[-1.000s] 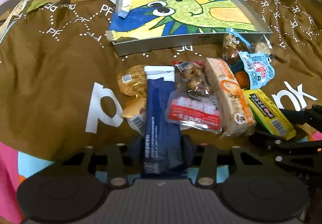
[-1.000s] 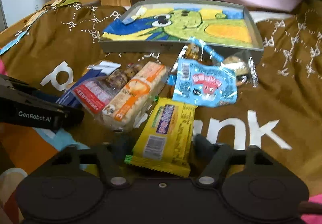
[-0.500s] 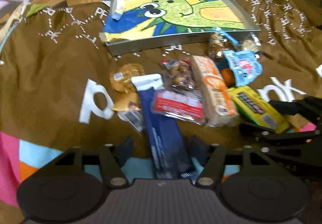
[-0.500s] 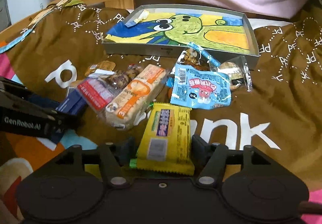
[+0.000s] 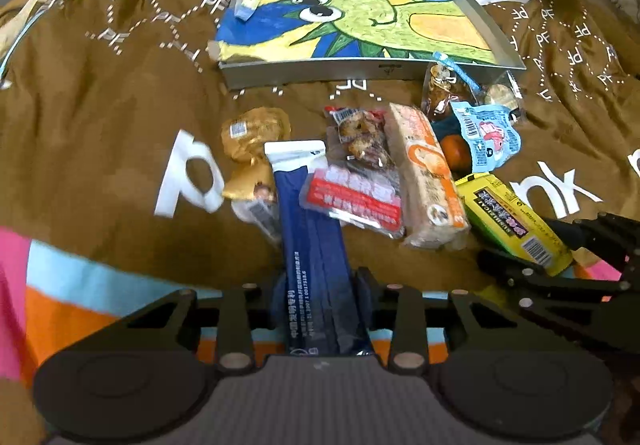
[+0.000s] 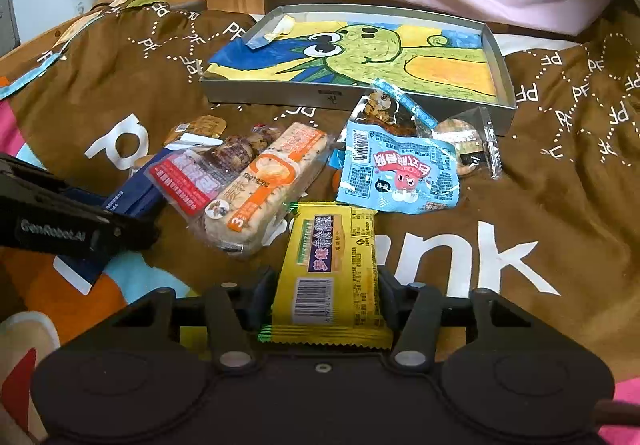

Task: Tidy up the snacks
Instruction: 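Close left gripper on navy stick pack while right gripper closes on yellow wafer bar, then carry navy stick pack and yellow wafer bar with both tools over the grey tray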

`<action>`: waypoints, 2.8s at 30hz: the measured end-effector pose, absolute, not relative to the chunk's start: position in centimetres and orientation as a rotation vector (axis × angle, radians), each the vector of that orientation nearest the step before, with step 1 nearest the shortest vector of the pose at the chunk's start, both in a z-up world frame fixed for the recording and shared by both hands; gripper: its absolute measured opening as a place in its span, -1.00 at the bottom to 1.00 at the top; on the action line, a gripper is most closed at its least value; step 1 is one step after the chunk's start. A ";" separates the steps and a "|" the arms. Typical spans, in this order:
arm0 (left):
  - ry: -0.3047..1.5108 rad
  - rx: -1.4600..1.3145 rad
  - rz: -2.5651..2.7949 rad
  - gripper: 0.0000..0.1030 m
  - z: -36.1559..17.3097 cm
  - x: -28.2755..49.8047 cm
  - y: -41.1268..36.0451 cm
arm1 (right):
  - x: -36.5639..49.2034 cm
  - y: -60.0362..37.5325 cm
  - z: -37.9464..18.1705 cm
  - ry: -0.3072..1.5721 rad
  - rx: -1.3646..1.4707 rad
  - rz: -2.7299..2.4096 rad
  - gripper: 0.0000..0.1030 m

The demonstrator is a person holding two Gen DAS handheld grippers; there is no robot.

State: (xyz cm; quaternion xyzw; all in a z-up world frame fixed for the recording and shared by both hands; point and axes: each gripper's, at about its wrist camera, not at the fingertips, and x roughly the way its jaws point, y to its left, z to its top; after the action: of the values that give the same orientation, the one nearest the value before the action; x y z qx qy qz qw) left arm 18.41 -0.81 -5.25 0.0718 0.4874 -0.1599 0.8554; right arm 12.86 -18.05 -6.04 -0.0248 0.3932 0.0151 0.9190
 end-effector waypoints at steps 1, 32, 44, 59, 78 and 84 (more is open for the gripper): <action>1.035 0.143 -0.335 -0.26 -5.1 18.1 -0.8 | 12.5 -17.9 -5.9 0.811 -0.061 0.033 0.06; 0.924 -0.187 -0.396 -0.29 -1.4 9.7 1.1 | 5.1 -18.5 -1.4 0.651 -0.056 0.080 0.03; 0.830 -0.178 -0.366 -0.32 0.1 10.7 0.8 | 5.5 -18.3 -0.3 0.583 -0.081 0.107 0.03; 0.843 -0.194 -0.367 -0.65 -0.4 10.9 1.3 | 6.3 -18.2 0.0 0.578 -0.101 0.138 0.03; 1.103 -0.133 -0.396 0.10 -5.6 14.1 -1.7 | 6.6 -18.5 -0.1 0.605 -0.129 0.131 0.03; 1.089 0.004 -0.374 -0.14 -6.2 14.1 -3.4 | 6.6 -18.9 0.5 0.585 -0.126 0.123 0.03</action>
State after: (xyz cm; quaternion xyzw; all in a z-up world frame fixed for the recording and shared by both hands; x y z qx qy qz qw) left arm 14.11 -3.39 -6.24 0.0019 0.5147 -0.1771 0.8389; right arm 6.58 -18.90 0.47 -0.0620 0.2878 0.0603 0.9538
